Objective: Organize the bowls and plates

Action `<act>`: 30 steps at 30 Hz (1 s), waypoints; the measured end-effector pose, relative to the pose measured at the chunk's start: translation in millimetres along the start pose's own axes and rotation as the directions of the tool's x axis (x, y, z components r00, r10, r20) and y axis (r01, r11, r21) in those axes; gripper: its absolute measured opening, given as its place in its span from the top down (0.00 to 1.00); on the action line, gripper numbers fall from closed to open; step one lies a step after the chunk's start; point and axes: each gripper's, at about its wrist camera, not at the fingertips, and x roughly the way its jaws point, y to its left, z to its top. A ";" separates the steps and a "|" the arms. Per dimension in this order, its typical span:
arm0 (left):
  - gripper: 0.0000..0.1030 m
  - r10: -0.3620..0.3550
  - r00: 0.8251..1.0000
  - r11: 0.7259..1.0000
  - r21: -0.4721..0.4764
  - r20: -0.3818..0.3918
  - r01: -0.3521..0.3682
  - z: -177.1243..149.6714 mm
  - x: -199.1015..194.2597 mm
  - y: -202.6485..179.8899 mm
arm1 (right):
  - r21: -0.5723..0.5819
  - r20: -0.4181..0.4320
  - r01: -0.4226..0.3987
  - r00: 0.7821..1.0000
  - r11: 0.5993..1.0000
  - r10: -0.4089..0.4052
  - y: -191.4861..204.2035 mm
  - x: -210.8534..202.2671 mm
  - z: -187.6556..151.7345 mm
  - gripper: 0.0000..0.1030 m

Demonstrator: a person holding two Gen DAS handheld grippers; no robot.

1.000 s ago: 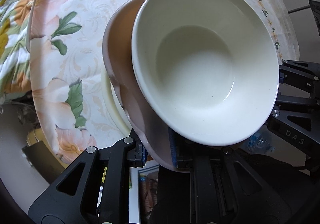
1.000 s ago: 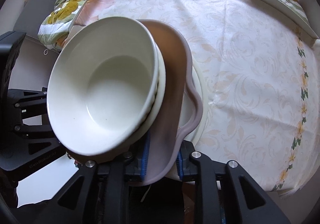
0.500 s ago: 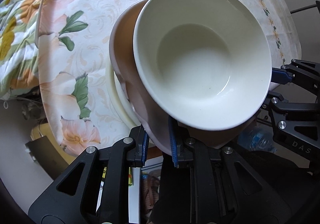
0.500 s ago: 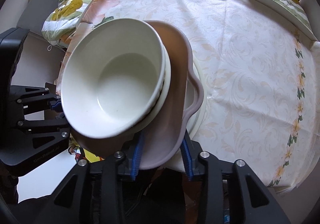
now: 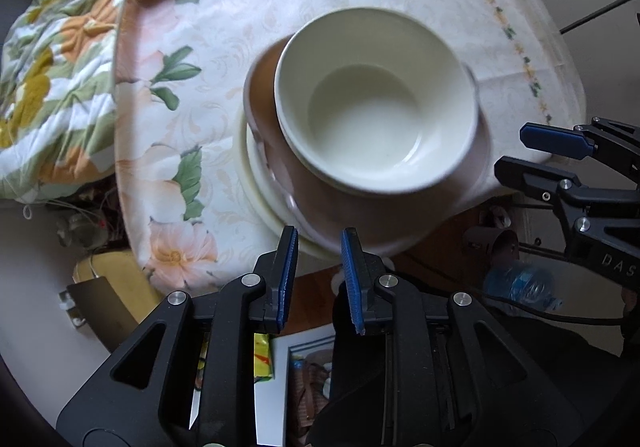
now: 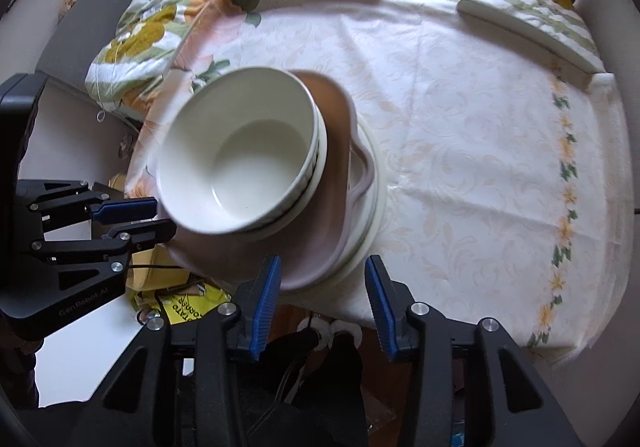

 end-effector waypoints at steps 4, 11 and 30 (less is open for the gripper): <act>0.81 0.010 0.995 0.999 -0.045 0.102 -0.005 -19.2 -32.4 -10.2 | 0.002 0.082 0.003 0.997 1.000 -0.003 0.6 -32.1 -20.2 0.61; 0.81 0.072 0.898 0.987 -0.160 0.434 -0.001 -74.3 -126.1 -50.3 | -0.021 0.325 0.016 0.946 1.000 -0.008 -1.0 -113.6 -59.4 0.61; 0.80 0.217 0.527 0.973 -0.228 0.821 -0.044 -150.4 -242.2 -150.4 | 0.150 0.808 0.134 0.554 0.980 -0.199 -21.2 -269.0 -159.6 0.02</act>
